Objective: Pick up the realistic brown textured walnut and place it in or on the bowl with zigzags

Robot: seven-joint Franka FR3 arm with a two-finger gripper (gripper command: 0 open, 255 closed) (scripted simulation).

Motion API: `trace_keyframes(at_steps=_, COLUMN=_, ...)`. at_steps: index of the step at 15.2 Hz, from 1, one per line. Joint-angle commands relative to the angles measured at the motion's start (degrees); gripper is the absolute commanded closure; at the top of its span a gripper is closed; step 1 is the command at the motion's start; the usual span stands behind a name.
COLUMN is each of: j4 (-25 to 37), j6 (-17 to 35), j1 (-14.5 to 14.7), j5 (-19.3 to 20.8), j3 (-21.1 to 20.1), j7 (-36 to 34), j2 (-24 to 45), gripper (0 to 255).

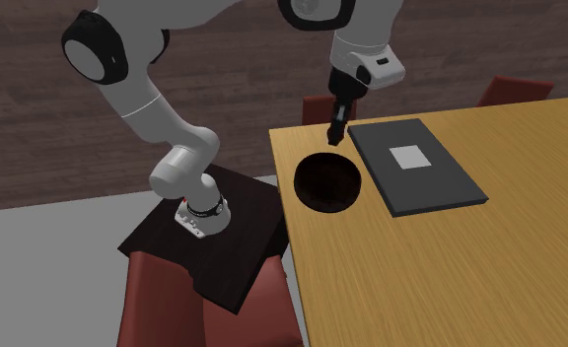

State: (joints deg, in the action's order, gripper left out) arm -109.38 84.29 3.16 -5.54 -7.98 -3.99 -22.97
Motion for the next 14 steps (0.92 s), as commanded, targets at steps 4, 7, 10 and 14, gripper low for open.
trace_keyframes(at_steps=4, j4=-1.2, j6=1.4, j1=-1.6, j5=1.6, j3=3.3, j7=4.9, j2=0.6, gripper=255)
trace_keyframes(at_steps=7, j4=-4.1, j6=3.7, j1=-1.6, j5=1.5, j3=3.3, j7=5.0, j2=-0.1, gripper=255)
trace_keyframes(at_steps=10, j4=-6.9, j6=6.0, j1=-1.5, j5=1.5, j3=3.3, j7=5.2, j2=-0.6, gripper=255)
trace_keyframes(at_steps=14, j4=-10.5, j6=9.1, j1=-1.5, j5=1.4, j3=3.2, j7=5.3, j2=-1.1, gripper=255)
